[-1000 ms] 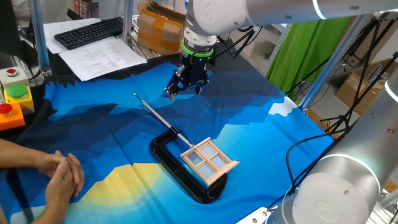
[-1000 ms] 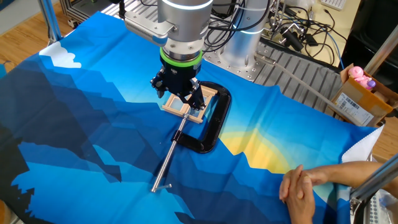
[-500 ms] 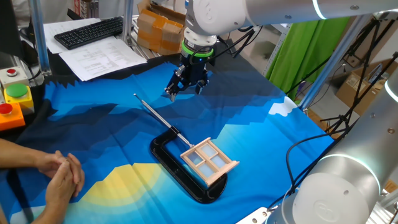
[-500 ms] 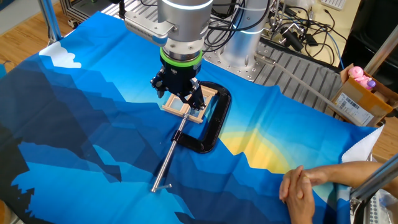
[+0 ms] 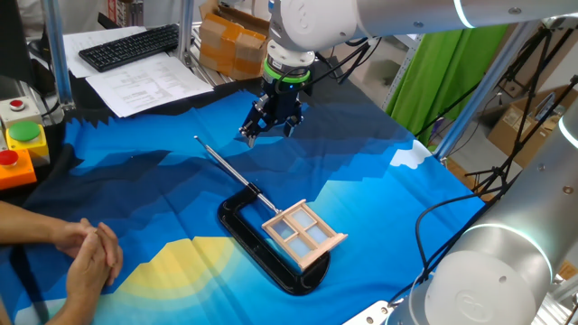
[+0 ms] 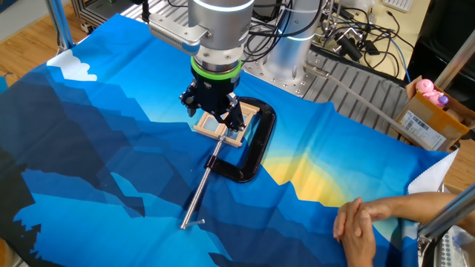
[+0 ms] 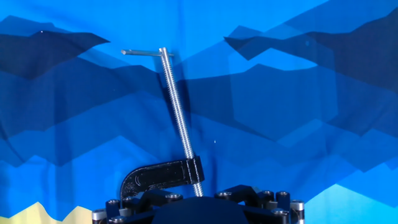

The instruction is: Open a sliding window

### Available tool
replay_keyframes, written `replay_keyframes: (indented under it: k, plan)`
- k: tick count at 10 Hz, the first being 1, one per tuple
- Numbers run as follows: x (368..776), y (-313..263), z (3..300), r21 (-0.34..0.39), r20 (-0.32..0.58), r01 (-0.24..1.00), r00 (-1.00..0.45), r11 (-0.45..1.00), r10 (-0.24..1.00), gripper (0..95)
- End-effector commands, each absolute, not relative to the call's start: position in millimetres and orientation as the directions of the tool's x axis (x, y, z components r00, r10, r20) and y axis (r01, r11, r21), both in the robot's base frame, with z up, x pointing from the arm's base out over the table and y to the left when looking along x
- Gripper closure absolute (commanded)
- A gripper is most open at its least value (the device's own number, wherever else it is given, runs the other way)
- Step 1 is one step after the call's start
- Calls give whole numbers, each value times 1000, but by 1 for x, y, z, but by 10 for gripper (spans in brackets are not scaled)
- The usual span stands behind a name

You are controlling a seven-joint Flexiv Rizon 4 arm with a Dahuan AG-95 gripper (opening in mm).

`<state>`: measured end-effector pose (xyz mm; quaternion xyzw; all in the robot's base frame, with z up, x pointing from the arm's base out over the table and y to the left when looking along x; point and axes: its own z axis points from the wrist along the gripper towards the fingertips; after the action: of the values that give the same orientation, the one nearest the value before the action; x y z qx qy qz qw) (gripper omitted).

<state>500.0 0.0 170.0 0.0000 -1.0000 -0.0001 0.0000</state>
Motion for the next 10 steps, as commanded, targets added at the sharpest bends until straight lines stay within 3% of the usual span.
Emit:
replay_keyframes:
  k: [1,6,10]
  plan:
    - [500,0,170,14,74,138,-988,990,136,950]
    - [463,4,154,11,66,141,-988,990,140,950]
    - [462,-8,149,-4,85,120,-989,993,120,950]
